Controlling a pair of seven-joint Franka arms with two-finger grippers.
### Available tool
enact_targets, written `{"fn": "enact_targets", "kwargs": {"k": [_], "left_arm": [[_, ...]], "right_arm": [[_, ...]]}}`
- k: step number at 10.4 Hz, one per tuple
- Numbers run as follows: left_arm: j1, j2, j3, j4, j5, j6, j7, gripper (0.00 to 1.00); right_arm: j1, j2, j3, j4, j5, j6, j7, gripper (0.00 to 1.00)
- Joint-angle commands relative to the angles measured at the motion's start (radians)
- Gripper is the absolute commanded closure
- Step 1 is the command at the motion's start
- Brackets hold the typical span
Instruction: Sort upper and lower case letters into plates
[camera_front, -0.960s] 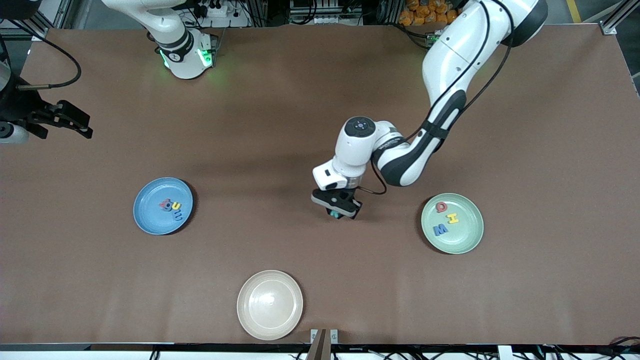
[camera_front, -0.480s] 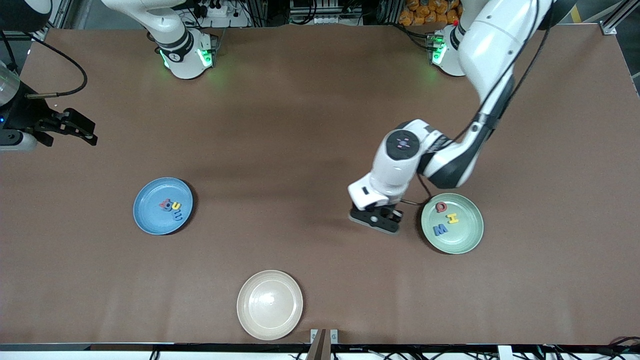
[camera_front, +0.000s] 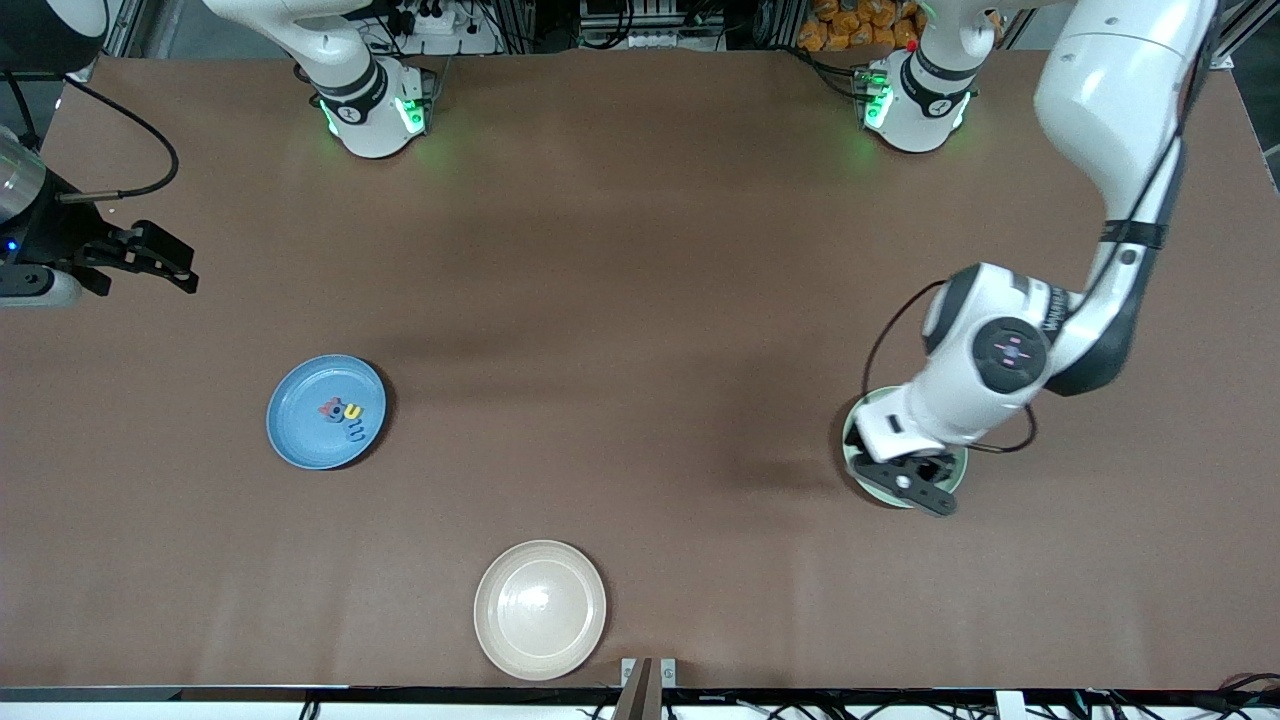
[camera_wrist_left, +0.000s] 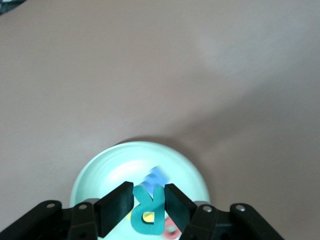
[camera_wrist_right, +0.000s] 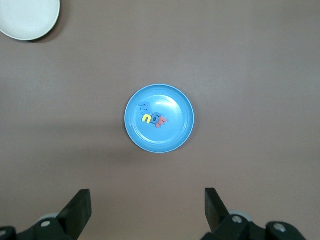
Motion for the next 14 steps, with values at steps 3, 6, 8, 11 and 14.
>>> {"fn": "enact_targets", "kwargs": {"k": [3,6,8,11,14], "left_arm": [[0.117,-0.023,-0.007,-0.155,-0.039,0.002,0.039,0.98],[0.151,0.011,-0.002,-0.189,-0.044,0.103,0.05,0.98],[0.149,0.035,0.027,-0.18,-0.035,0.16,0.068,0.93],[0.148,0.031,0.033,-0.17,-0.043,0.166,0.076,0.0],[0.143,-0.044,0.054,-0.157,-0.05,0.139,0.062,0.0]], "right_arm": [[0.007,0.012,-0.004,0.002,0.017,-0.004,-0.023,0.0],[0.007,0.033,-0.004,0.011,0.022,0.0,-0.023,0.0],[0.01,0.033,-0.004,0.017,0.051,0.0,-0.014,0.0],[0.01,0.038,-0.004,0.017,0.065,0.0,-0.014,0.0],[0.01,0.038,-0.004,0.017,0.065,-0.001,-0.014,0.0]]}}
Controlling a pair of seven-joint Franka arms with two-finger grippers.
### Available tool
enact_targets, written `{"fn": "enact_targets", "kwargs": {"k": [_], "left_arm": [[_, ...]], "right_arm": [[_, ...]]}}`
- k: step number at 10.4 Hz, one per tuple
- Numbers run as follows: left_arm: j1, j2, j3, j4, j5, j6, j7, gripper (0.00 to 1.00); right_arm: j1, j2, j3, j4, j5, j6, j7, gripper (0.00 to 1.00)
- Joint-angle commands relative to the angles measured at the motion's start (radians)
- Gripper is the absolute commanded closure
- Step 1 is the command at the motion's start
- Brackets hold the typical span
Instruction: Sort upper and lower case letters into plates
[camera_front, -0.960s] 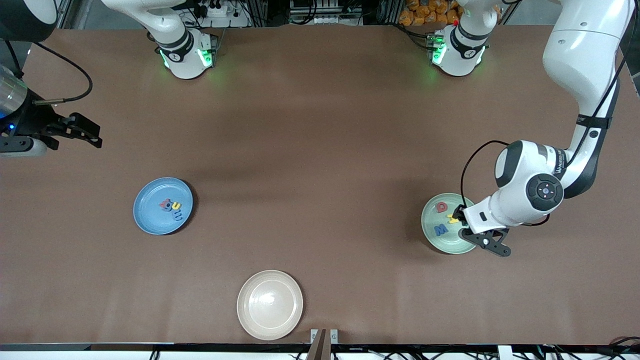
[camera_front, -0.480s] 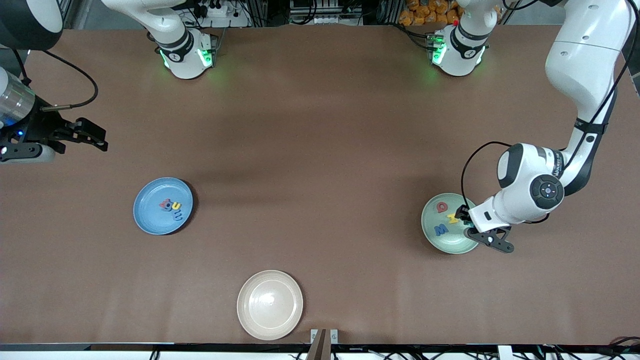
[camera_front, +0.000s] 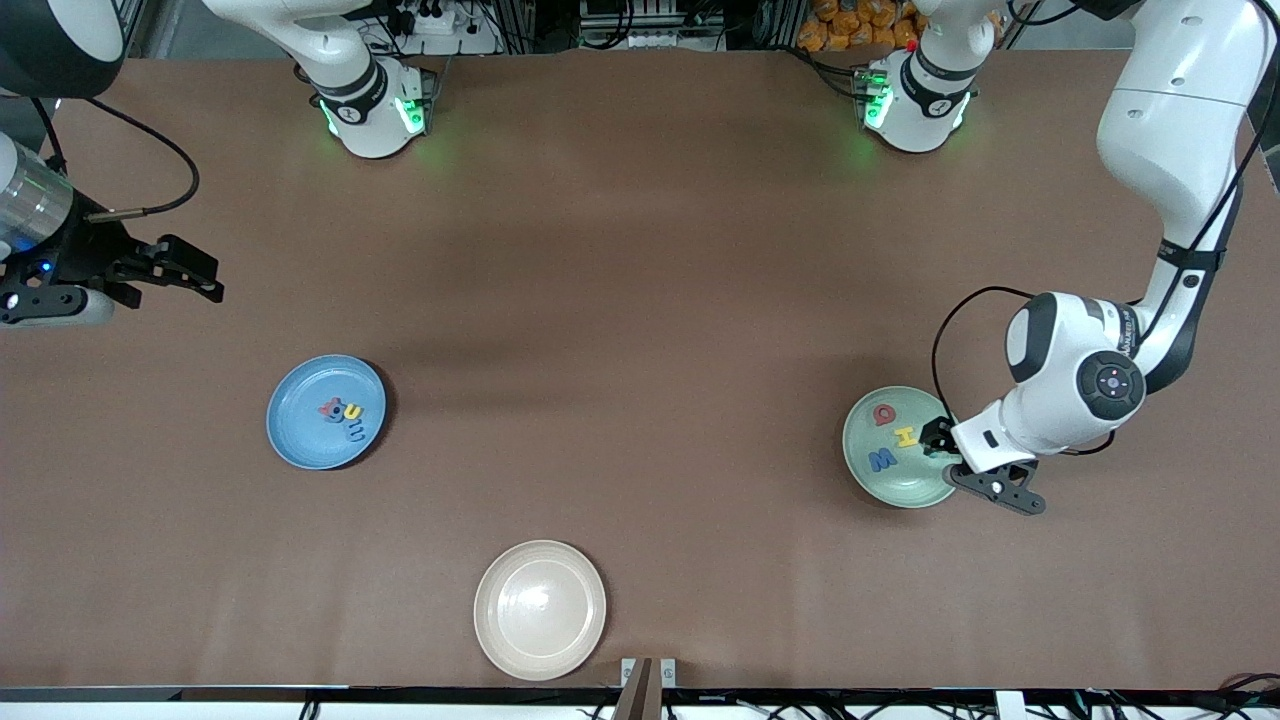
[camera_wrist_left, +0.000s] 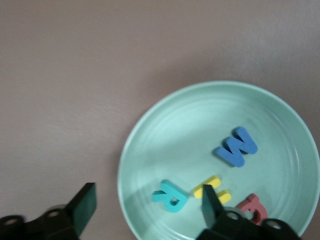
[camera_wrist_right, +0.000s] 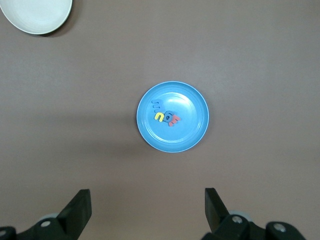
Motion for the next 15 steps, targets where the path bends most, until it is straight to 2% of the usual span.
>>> {"fn": "enact_targets", "kwargs": {"k": [1,3,5,8,9,12,15], "left_arm": [[-0.007,-0.1,0.032,-0.006,-0.043,-0.051,0.014,0.0],[-0.034,-0.175,0.066,0.009,-0.089,-0.131,-0.052,0.0],[-0.071,-0.228,0.103,0.068,-0.122,-0.267,-0.133,0.0],[-0.143,-0.359,0.201,0.118,-0.236,-0.491,-0.267,0.0],[-0.165,-0.399,0.235,0.128,-0.236,-0.537,-0.298,0.0],[-0.217,-0.493,0.336,0.129,-0.239,-0.631,-0.292,0.0],[-0.209,-0.552,0.339,0.13,-0.231,-0.692,-0.293,0.0]], "right_arm": [[0.003,0.006,-0.004,0.014,0.016,-0.006,-0.004,0.0],[0.003,0.006,-0.004,0.014,0.016,-0.008,-0.003,0.0],[0.003,0.008,-0.004,0.014,0.016,-0.008,-0.003,0.0],[0.003,0.008,-0.004,0.014,0.016,-0.006,-0.004,0.0],[0.003,0.006,-0.004,0.014,0.016,-0.006,-0.004,0.0],[0.001,0.008,-0.004,0.014,0.016,-0.005,-0.003,0.0],[0.001,0.006,-0.004,0.014,0.022,-0.008,-0.003,0.0]]}}
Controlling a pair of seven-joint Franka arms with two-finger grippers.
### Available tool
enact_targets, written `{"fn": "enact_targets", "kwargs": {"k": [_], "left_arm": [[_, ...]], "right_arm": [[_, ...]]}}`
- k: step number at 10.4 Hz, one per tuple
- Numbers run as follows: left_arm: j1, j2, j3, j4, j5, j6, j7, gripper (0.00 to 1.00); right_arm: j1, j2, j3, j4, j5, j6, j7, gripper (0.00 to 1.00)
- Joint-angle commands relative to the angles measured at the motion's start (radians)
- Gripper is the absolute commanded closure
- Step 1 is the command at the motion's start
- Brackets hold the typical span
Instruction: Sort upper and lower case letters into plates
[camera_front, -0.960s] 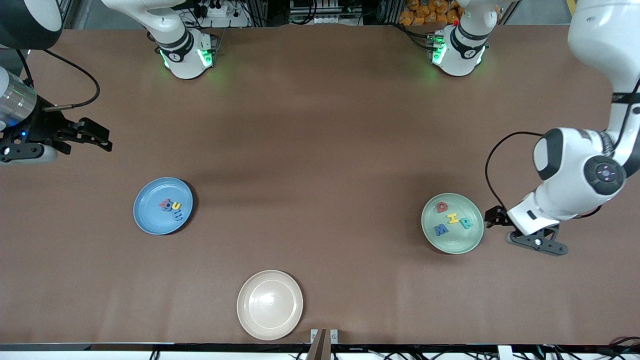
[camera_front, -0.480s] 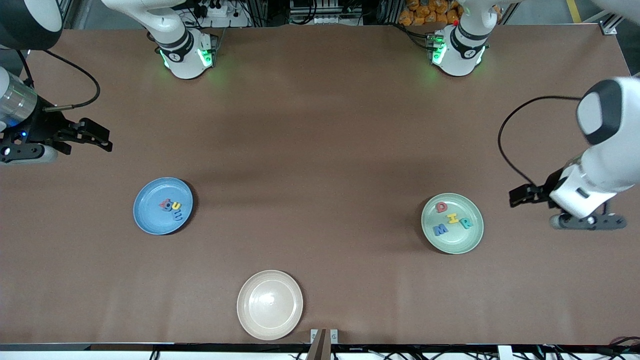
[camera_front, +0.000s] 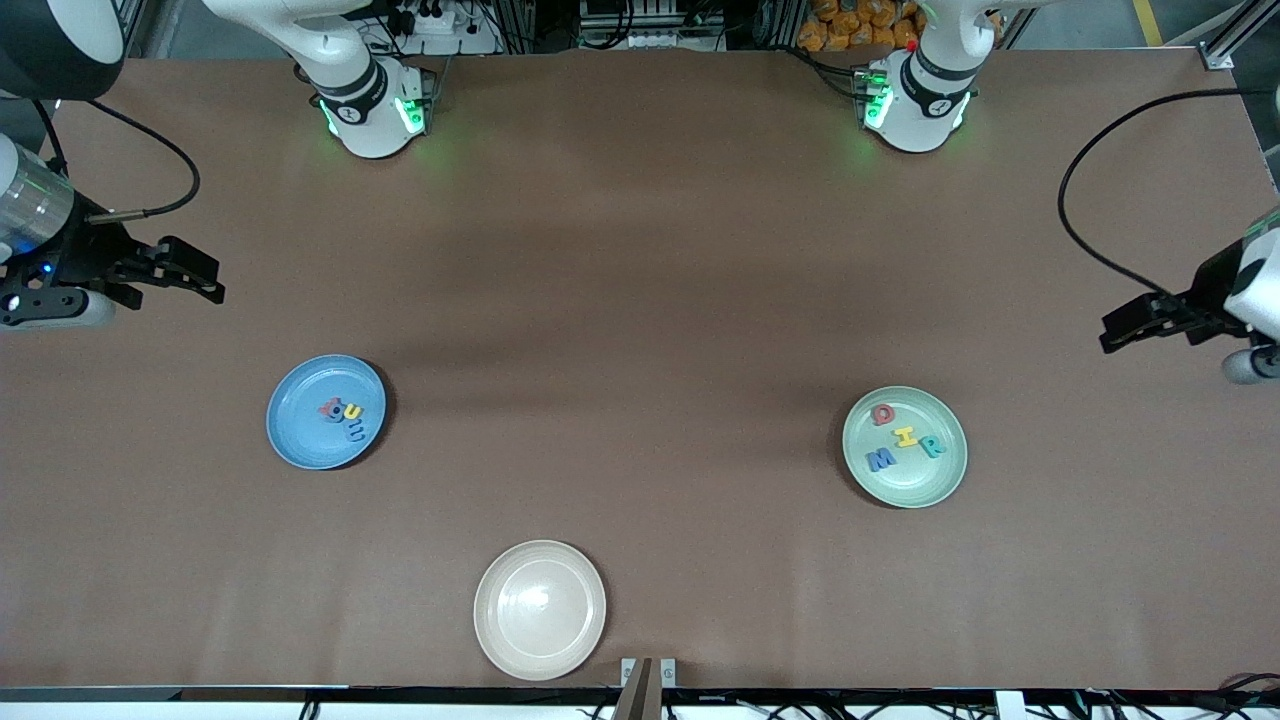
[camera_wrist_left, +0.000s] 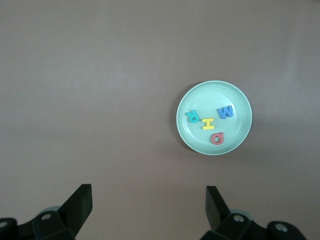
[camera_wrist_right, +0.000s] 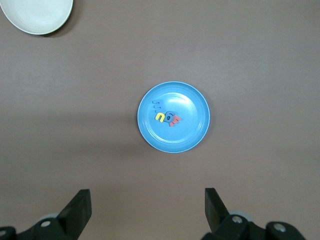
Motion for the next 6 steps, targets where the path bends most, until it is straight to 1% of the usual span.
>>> {"fn": "enact_targets", "kwargs": {"k": [1,3,6], "left_arm": [[-0.017,-0.035,0.005,-0.002,-0.013,-0.038,-0.016,0.0],[-0.022,-0.035,0.006,0.033,-0.011,-0.091,-0.021,0.0],[-0.016,-0.052,0.002,0.035,-0.021,-0.119,-0.021,0.0]], "right_arm": [[0.0,0.003,-0.004,0.011,0.017,-0.008,-0.003,0.0],[0.0,0.003,-0.004,0.011,0.017,-0.006,-0.003,0.0],[0.0,0.003,-0.004,0.011,0.017,-0.006,-0.003,0.0]]}}
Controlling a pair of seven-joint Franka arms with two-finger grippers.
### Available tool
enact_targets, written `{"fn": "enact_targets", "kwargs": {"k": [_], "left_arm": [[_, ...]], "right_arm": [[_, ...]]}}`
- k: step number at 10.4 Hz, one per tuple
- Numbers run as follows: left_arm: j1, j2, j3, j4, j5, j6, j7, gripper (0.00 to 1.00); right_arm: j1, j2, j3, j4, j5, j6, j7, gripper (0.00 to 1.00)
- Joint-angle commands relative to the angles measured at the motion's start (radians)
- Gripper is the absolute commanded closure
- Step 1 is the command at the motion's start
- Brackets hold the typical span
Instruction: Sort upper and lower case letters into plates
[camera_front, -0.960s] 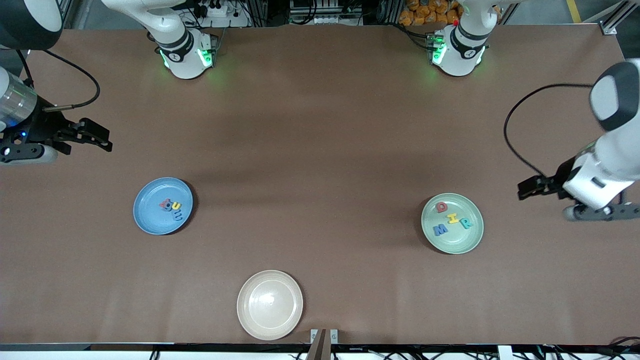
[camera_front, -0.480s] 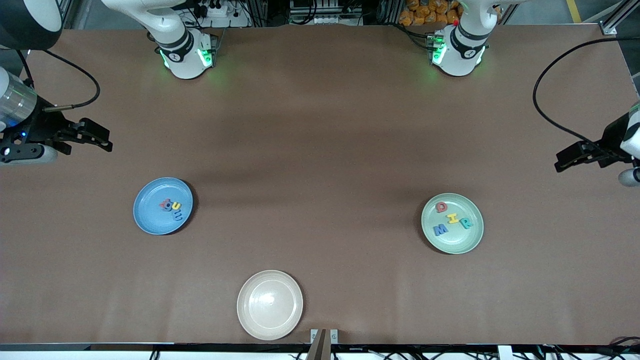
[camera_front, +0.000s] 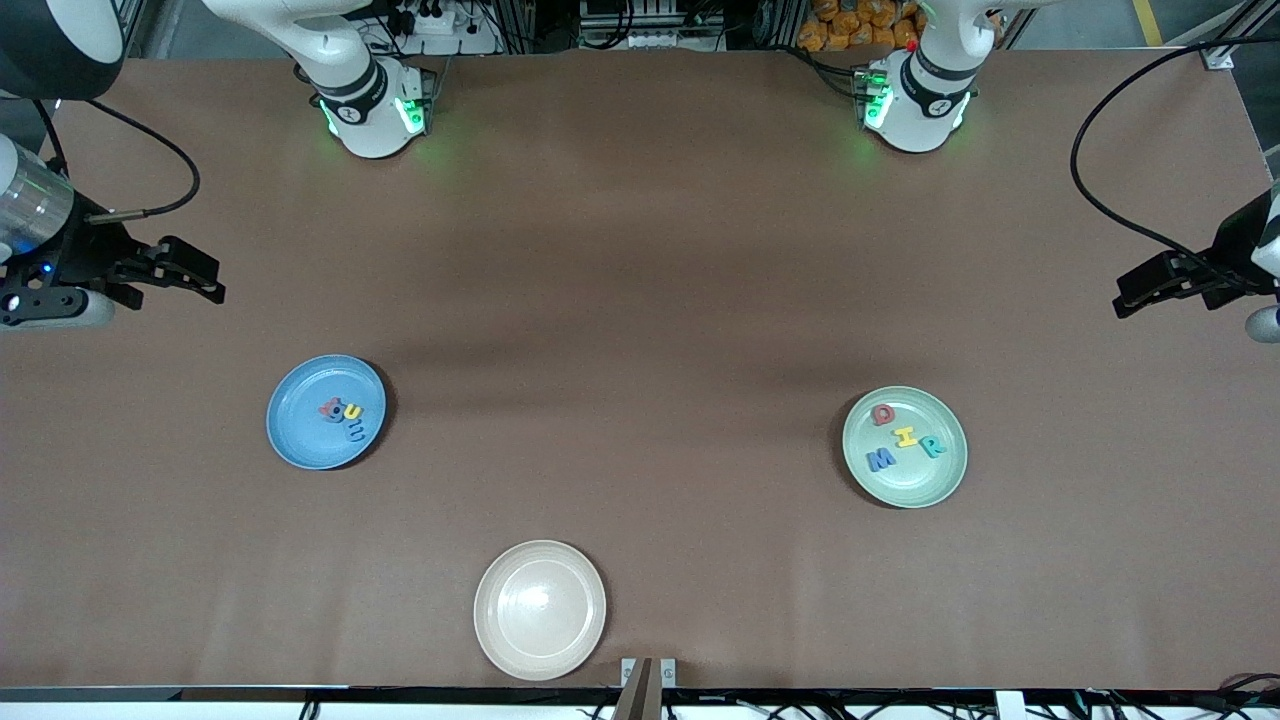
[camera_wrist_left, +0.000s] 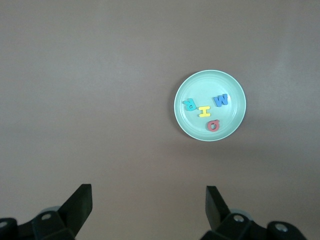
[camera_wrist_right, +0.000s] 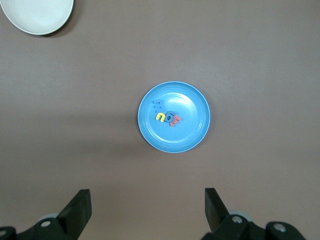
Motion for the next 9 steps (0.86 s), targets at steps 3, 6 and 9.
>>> {"fn": "enact_targets", "kwargs": {"k": [3,6,9], "left_arm": [[0.006,-0.061,0.016,0.006,-0.025,-0.1,-0.014,0.0],[0.009,-0.057,0.006,0.006,-0.021,-0.101,0.011,0.0],[-0.003,-0.047,-0.002,0.015,-0.062,-0.096,0.014,0.0]], "right_arm": [[0.0,0.003,-0.004,0.011,0.015,-0.007,-0.001,0.0],[0.001,0.003,-0.004,0.011,0.016,-0.008,-0.001,0.0],[0.0,0.003,-0.004,0.011,0.016,-0.006,-0.001,0.0]]}}
